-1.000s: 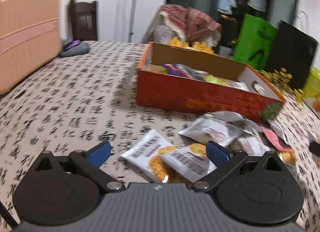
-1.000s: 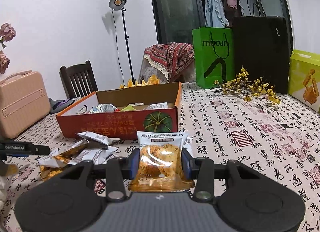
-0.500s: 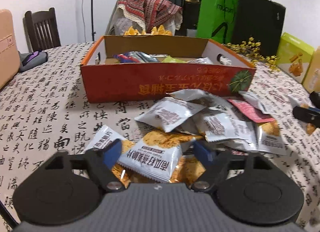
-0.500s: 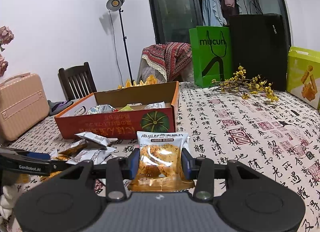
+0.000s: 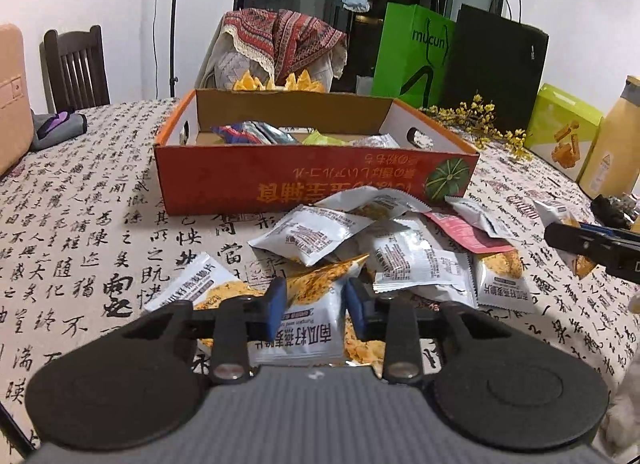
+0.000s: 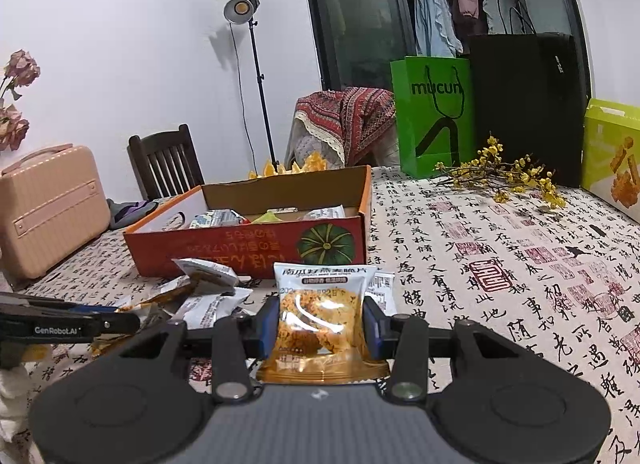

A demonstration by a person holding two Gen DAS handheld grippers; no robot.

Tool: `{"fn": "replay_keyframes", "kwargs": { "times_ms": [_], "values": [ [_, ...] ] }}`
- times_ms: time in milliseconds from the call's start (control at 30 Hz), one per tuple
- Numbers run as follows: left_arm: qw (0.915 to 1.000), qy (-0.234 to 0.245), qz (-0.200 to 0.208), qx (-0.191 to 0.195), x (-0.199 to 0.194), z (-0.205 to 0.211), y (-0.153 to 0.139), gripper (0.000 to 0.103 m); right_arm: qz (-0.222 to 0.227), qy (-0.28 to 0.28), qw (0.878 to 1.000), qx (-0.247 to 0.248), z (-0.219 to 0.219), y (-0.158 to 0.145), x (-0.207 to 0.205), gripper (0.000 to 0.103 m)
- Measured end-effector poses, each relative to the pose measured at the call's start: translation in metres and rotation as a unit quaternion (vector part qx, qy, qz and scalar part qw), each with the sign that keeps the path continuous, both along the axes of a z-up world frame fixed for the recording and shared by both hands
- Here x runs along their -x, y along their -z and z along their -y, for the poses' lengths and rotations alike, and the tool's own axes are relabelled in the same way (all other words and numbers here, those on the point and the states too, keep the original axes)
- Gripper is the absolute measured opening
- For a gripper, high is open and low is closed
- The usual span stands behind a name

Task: Organize snacks
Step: 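Grasp a white cracker packet with the left gripper while the right holds the orange bag, then carry both packets into the cardboard box and open both grippers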

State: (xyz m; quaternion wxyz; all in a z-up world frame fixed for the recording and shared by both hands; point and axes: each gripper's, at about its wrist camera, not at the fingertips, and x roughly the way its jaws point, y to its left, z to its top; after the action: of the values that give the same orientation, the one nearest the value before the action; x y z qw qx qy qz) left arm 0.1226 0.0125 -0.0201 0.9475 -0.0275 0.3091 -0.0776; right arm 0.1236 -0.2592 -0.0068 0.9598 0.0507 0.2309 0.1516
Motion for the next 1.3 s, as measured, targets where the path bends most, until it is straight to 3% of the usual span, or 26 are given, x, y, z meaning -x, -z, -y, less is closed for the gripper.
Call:
{"fn": "replay_keyframes", "kwargs": {
  "times_ms": [200, 433, 733, 1067, 1300],
  "values": [
    [0.9997, 0.003, 0.022, 0.004, 0.011, -0.001, -0.009, 0.021, 0.008, -0.007, 1.0, 0.001, -0.005, -0.005, 0.003, 0.042],
    [0.999, -0.007, 0.04, 0.015, 0.016, -0.008, -0.019, 0.021, 0.015, -0.011, 1.0, 0.003, -0.009, -0.009, 0.007, 0.042],
    [0.9958, -0.025, 0.083, 0.03, 0.006, -0.016, -0.052, 0.021, 0.049, -0.018, 0.999, 0.003, -0.017, -0.035, -0.007, 0.042],
    [0.9916, -0.038, 0.117, 0.039, -0.034, -0.017, -0.09, 0.021, 0.074, -0.031, 0.997, 0.01, -0.043, -0.064, -0.059, 0.042],
    [0.9916, -0.057, 0.107, 0.044, -0.092, -0.016, -0.094, 0.021, 0.063, -0.034, 0.997, 0.012, -0.062, -0.071, -0.116, 0.042]
  ]
}}
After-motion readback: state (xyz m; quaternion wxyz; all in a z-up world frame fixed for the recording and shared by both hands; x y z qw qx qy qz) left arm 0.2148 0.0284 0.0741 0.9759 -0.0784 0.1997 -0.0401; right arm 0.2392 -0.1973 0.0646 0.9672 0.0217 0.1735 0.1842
